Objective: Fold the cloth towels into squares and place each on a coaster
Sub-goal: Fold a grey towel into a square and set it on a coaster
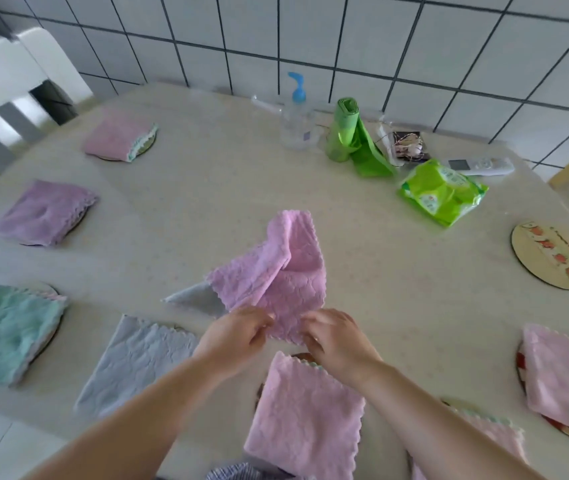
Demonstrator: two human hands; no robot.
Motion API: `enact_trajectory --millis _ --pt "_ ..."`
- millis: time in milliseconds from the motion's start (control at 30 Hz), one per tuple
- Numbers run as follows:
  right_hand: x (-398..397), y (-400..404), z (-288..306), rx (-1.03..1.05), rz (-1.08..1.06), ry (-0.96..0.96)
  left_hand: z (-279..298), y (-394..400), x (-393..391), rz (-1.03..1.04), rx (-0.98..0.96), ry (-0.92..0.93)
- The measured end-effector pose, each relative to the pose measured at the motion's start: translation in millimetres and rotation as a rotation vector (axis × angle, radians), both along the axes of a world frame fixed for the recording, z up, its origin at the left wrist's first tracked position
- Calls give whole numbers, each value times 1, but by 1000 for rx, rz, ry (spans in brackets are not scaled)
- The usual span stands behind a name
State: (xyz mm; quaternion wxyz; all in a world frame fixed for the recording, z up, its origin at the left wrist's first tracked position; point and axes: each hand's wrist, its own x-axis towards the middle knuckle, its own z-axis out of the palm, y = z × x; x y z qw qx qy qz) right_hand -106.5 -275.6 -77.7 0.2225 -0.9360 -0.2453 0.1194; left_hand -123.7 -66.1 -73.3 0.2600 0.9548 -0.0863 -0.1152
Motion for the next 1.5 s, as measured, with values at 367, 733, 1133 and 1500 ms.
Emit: enact_trajectory --millis 367,733,1133,1500 --pt "-12 28 -10 -220 76 -74 -22 40 -2 -413 412 -60" --pt "2 35 15 -75 -66 -302 -11 65 25 -251 279 -270" --pt "39 16 128 205 -281 -460 90 85 75 -66 -18 -594" --pt "98 -6 178 31 -415 -480 145 109 130 176 -74 -610"
